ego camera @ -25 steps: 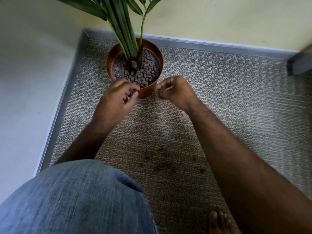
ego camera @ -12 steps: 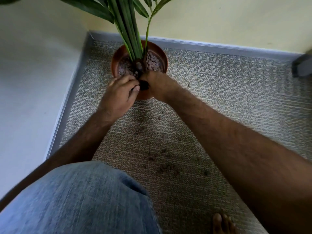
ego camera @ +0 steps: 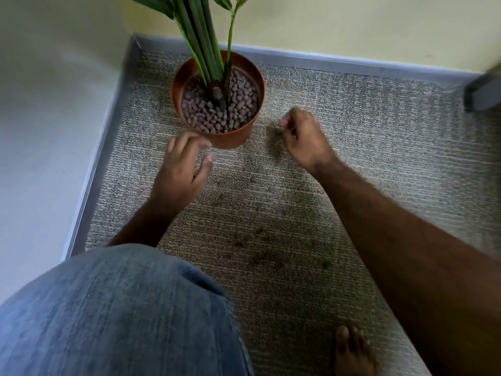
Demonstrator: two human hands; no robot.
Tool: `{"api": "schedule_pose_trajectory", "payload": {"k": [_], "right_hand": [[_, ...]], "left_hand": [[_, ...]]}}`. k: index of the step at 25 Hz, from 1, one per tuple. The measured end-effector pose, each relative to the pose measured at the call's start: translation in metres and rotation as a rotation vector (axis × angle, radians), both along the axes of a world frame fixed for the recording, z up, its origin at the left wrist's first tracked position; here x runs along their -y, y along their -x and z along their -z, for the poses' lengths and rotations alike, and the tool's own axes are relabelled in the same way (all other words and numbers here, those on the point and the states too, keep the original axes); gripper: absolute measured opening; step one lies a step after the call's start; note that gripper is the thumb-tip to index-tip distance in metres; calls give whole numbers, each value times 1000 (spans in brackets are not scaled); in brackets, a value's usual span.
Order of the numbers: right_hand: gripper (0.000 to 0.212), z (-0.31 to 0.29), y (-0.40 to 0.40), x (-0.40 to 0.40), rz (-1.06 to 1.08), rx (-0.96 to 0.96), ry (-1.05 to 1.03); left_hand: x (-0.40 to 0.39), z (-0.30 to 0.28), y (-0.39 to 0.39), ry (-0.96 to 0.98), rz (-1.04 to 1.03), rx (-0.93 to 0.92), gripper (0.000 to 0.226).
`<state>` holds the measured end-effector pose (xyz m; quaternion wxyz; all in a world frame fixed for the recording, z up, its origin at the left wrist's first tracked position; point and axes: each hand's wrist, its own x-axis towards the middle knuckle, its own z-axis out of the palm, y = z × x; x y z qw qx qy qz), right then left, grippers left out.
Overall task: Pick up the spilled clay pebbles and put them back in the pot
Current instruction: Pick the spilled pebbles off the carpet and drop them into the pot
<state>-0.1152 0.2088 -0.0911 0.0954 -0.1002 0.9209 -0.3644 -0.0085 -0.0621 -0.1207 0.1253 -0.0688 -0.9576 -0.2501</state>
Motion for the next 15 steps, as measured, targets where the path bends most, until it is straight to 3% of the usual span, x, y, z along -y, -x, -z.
{"api": "schedule_pose_trajectory", "payload": {"k": [3, 5, 9, 15], "right_hand": [[5, 36, -33, -34, -9, 329, -220], [10, 53, -64, -51, 15, 431, -349], [27, 65, -119, -45, -32, 336, -307], [32, 74, -172, -9, -258, 245, -271]], "left_hand": [[-12, 30, -30, 1, 123, 273, 35], [-15, 47, -44, 96, 112, 448, 52], [-25, 60, -56, 128, 79, 540, 57], [-45, 69, -70, -29, 266, 476, 16]]}}
